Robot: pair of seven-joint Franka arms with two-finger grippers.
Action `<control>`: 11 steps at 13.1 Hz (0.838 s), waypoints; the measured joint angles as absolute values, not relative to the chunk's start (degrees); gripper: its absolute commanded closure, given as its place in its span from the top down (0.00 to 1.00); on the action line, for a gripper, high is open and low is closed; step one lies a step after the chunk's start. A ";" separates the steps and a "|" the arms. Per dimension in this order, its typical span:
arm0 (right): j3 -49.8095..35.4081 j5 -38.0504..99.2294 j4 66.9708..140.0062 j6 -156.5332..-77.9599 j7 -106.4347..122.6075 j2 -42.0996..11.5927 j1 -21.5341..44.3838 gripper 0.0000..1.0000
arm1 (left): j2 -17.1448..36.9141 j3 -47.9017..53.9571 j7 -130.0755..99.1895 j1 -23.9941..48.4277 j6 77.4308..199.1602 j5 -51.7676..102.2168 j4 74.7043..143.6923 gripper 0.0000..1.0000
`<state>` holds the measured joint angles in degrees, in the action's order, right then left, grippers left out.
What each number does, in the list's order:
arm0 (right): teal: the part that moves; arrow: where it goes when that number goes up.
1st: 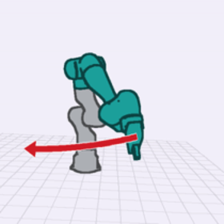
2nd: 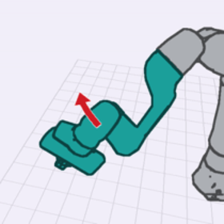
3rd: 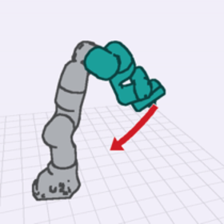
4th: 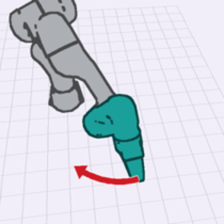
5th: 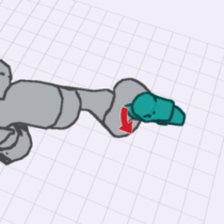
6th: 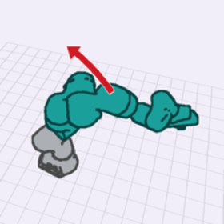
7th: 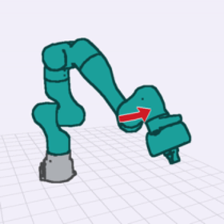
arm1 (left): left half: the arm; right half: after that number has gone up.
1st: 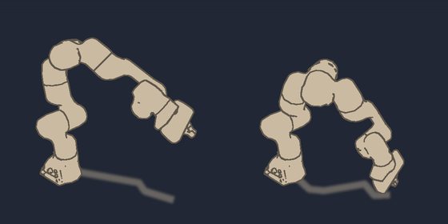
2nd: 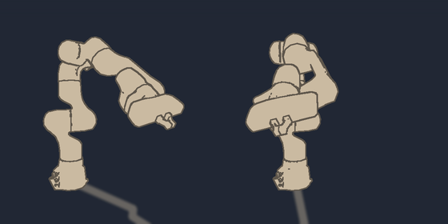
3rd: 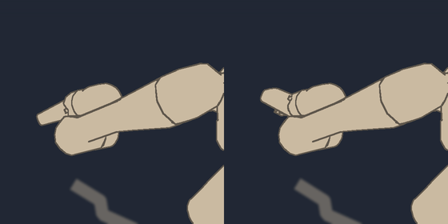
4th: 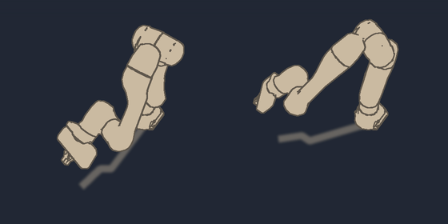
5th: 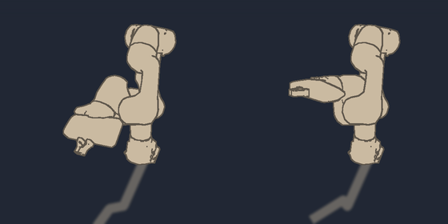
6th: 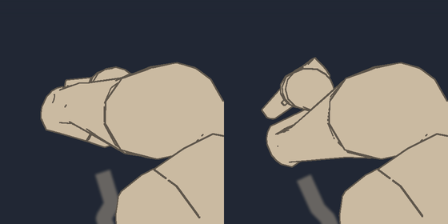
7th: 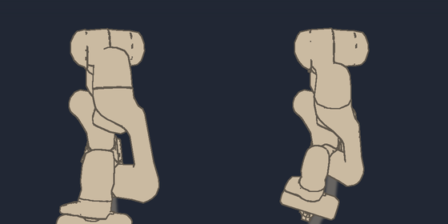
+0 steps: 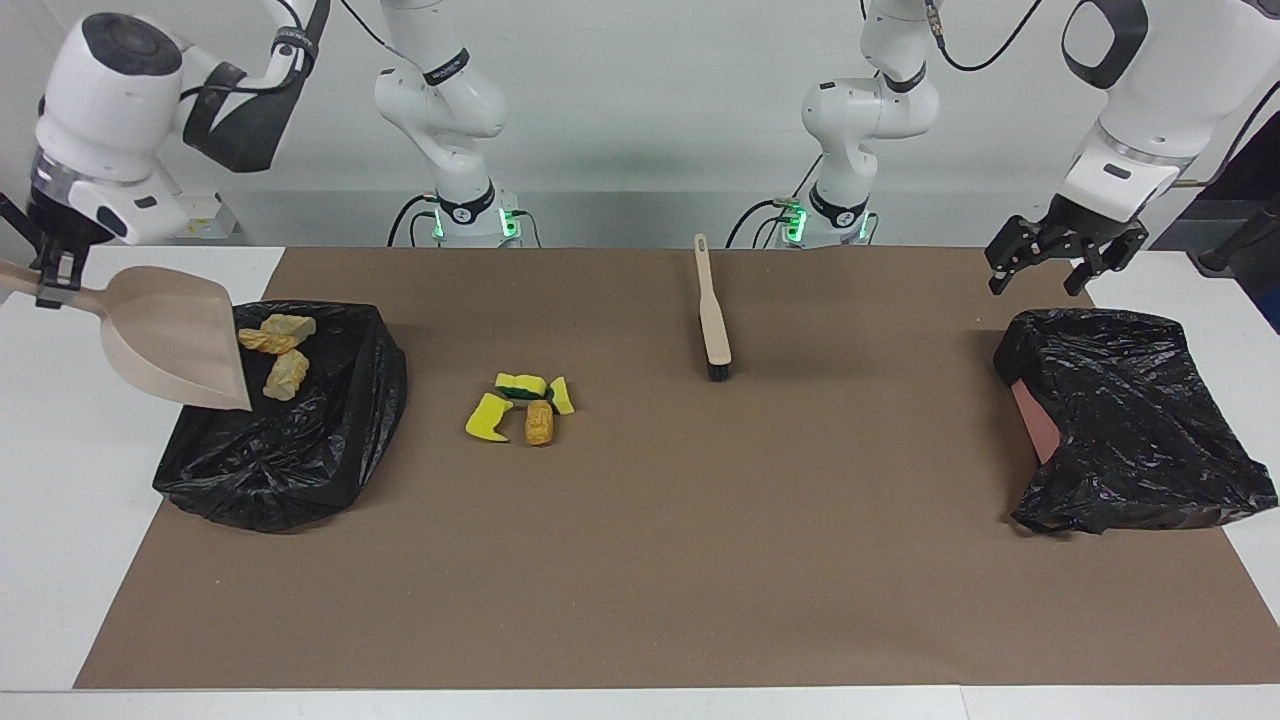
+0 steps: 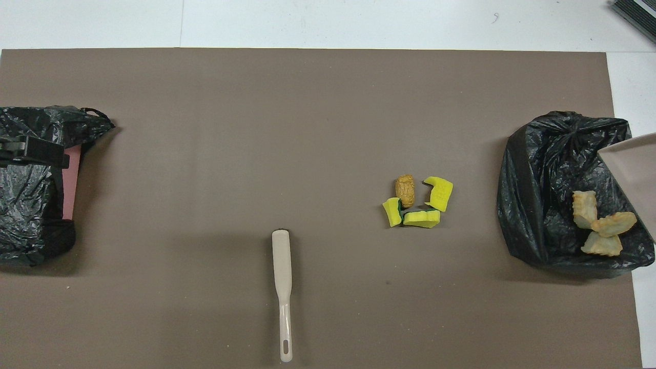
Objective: Sweep and dump trash in bin
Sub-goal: 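Tip the dustpan over the black bag with the right gripper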
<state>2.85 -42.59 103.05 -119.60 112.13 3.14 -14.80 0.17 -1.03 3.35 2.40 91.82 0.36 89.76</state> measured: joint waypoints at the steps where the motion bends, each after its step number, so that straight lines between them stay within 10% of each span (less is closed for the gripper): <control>1: 2.82 -42.59 102.44 -117.91 111.16 4.18 -14.78 0.00 | 0.17 -1.02 3.35 2.40 91.45 0.36 89.60 1.00; 11: -9.25 -27.00 102.45 -102.94 79.67 8.01 -13.69 0.00 | 0.07 -0.27 3.35 2.50 90.24 0.36 89.26 1.00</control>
<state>-9.25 -27.00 102.45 -102.94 79.67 8.01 -13.69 0.07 -0.27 3.35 2.50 90.24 0.36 89.26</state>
